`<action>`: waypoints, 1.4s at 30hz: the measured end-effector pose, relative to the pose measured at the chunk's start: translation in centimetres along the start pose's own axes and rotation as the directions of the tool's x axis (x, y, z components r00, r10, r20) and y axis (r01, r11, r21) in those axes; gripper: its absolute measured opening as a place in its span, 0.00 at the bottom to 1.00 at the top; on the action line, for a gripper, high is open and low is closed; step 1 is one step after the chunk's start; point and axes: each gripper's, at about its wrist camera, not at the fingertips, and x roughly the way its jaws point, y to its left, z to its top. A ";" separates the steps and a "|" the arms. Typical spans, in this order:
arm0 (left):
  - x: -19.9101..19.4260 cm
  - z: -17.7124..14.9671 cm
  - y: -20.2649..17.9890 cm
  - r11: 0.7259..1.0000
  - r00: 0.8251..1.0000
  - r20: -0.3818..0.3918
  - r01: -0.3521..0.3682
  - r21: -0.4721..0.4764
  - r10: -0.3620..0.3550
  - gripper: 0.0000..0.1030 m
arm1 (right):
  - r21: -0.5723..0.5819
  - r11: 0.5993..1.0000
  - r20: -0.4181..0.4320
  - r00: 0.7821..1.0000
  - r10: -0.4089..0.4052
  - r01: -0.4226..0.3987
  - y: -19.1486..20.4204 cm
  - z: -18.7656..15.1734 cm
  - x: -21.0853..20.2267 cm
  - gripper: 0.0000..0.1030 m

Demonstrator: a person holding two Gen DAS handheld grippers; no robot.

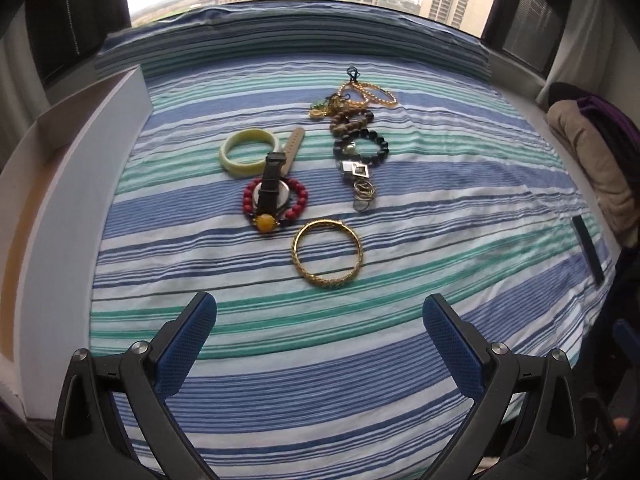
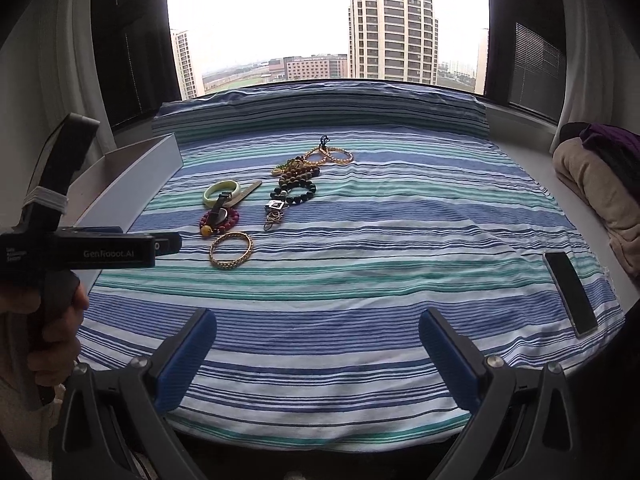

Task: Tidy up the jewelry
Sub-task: 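Grasp the gold bangle with the left tool while the right tool grasps the silver charm keyring, then carry both held pieces into the white box and open both tools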

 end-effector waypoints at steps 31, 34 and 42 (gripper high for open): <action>2.9 -2.4 4.5 0.997 0.993 -0.091 -0.072 -0.024 0.070 0.66 | 0.067 0.945 -0.308 0.894 0.326 -0.321 -0.2 12.3 17.2 1.00; 1.6 -3.6 5.9 0.996 0.994 -0.086 -0.076 -0.053 0.071 0.66 | 0.068 0.952 -0.402 0.865 0.301 -0.299 2.5 13.9 23.0 0.98; -0.6 -5.5 8.5 0.991 0.994 -0.076 -0.087 -0.098 0.080 0.66 | 0.035 0.988 -0.515 0.844 0.146 -0.149 6.2 13.7 31.2 0.65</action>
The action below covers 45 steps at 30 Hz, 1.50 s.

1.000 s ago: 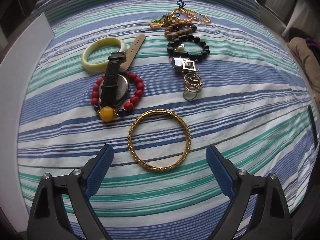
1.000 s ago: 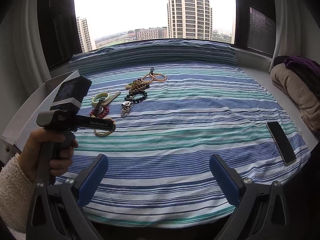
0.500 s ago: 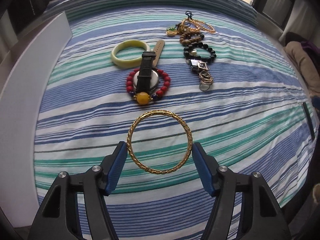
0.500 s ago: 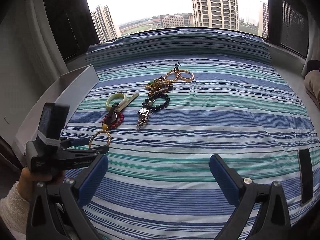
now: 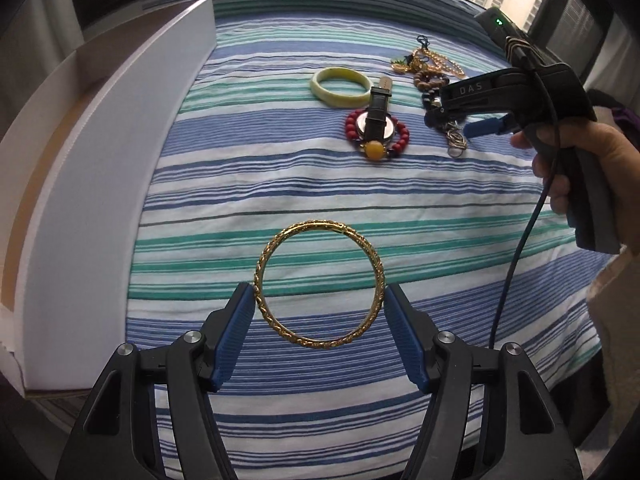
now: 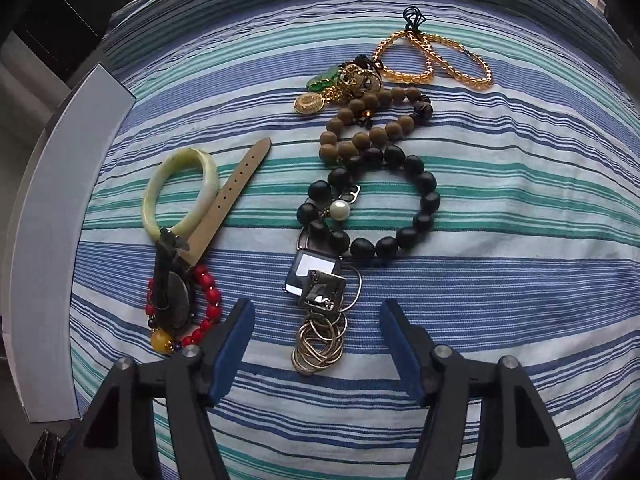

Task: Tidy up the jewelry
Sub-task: 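Carry both held pieces into the white box and open both tools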

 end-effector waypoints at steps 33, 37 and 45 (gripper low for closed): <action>-14.8 4.9 23.0 0.929 0.954 0.145 -0.211 -0.306 0.264 0.66 | -0.546 0.768 0.048 0.903 0.427 -0.334 29.7 -2.5 -18.5 0.33; -11.9 3.8 27.2 0.898 0.958 0.070 -0.232 -0.373 0.277 0.66 | -0.607 0.712 -0.040 0.909 0.415 -0.352 36.3 -4.3 -14.6 0.33; -8.1 2.5 30.0 0.881 0.967 0.009 -0.230 -0.414 0.256 0.66 | -0.654 0.703 -0.106 0.954 0.281 -0.280 41.2 -6.9 -5.8 0.36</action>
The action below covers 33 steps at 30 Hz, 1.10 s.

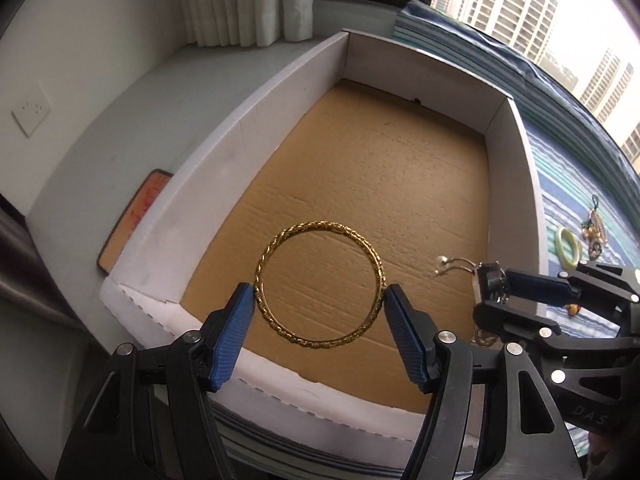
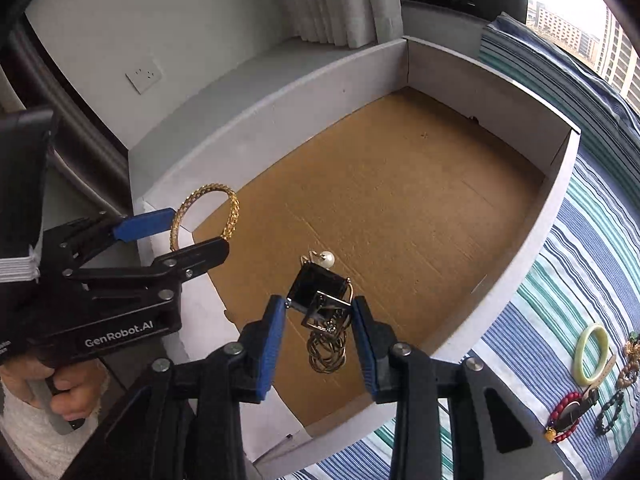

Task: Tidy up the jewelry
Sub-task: 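Carry both held pieces into the white box and open both tools, then move both tools back over the jewelry on the bedspread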

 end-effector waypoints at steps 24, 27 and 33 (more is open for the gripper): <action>-0.3 -0.1 -4.2 0.982 0.968 0.246 -0.081 0.170 0.038 0.94 | 0.216 0.976 0.155 0.986 -0.069 0.034 -9.1 -16.3 -10.8 0.54; 0.3 0.5 -4.3 0.979 0.974 0.217 -0.101 0.176 0.061 0.87 | 0.270 0.962 0.153 0.984 -0.090 0.046 -10.5 -19.3 -11.7 0.54; 0.1 -1.9 -3.5 0.991 0.985 0.164 -0.076 0.109 0.057 0.87 | 0.317 0.946 0.167 0.977 -0.130 0.072 -11.3 -22.2 -13.1 0.54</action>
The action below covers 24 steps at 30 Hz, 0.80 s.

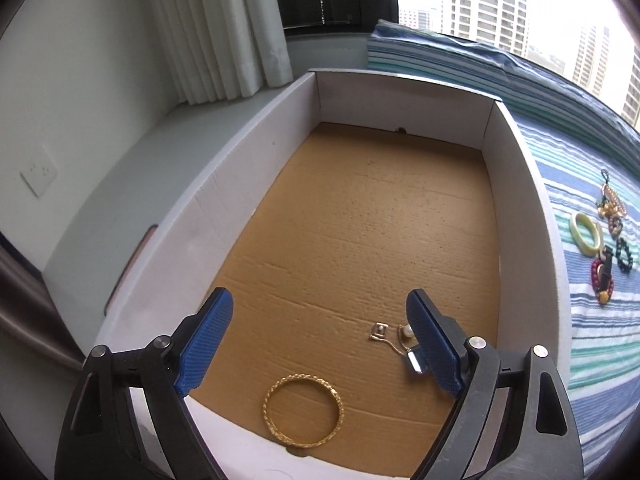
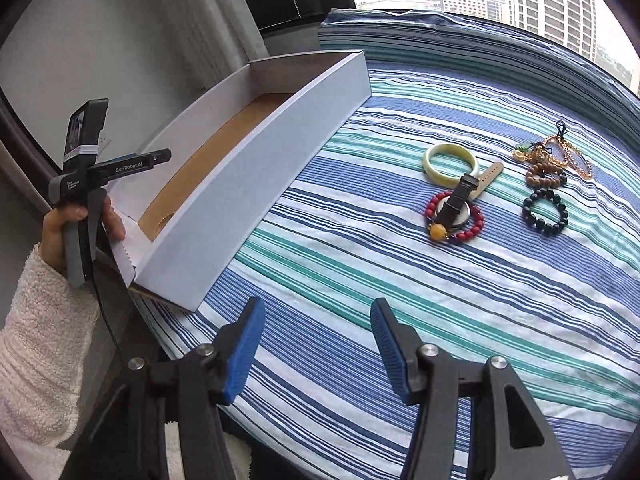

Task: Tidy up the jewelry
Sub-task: 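Move both tools back over the jewelry on the bedspread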

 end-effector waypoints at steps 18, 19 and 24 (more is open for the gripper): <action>-10.3 -4.3 -3.3 0.991 0.986 0.165 0.035 -0.132 -0.012 0.98 | 0.172 0.973 0.101 0.980 -0.170 0.151 -6.1 -5.0 -4.4 0.58; -11.6 -4.2 -4.2 0.992 0.979 0.202 0.043 -0.115 -0.019 0.98 | 0.178 0.965 0.108 0.971 -0.213 0.191 -6.6 -5.4 -4.9 0.64; -15.6 -4.7 -11.2 0.988 0.959 0.236 0.149 0.050 -0.157 0.99 | 0.228 0.932 0.132 0.939 -0.316 0.281 -9.2 -7.5 -6.7 0.68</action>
